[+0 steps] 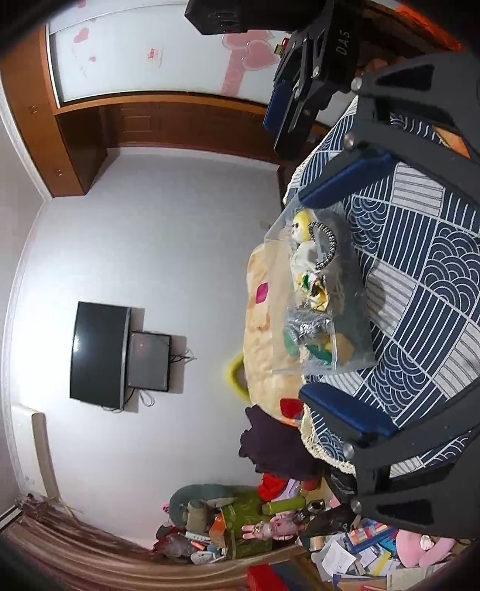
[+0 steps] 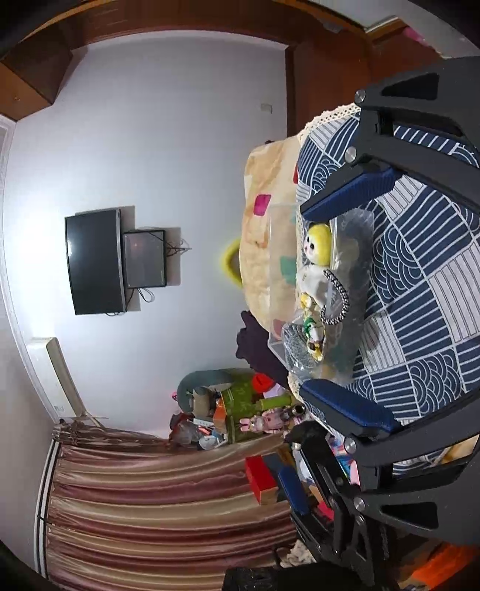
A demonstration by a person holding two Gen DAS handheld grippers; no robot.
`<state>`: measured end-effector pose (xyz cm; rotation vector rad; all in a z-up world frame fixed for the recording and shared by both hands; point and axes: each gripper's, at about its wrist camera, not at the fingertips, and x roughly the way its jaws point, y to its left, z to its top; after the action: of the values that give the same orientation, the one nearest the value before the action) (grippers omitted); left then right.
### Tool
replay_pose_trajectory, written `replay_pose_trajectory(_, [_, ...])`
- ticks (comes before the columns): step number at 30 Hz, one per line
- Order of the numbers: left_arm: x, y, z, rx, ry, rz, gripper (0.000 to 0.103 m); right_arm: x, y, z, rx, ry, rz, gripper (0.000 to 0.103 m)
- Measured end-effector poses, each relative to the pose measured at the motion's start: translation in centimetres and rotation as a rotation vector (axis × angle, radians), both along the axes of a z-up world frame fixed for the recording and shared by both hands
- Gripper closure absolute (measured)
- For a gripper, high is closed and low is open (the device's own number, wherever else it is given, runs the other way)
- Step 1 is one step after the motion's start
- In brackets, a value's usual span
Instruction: Organize soft objects
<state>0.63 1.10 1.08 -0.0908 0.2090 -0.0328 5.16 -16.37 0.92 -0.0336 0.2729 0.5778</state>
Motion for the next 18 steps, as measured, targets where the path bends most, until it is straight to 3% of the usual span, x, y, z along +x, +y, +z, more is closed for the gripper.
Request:
replay_pose_trajectory(6, [0.12, 0.13, -0.01, -0.001, 0.001, 0.011, 0.001, -0.15, -0.53, 0.11, 0.025, -0.013, -0.031, 0.001])
replay_pose_trajectory(18, [0.09, -0.03, -0.08, 0.019, 0.002, 0.013, 0.0, -0.47, -0.75, 0.32, 0.021, -0.029, -0.041, 0.0])
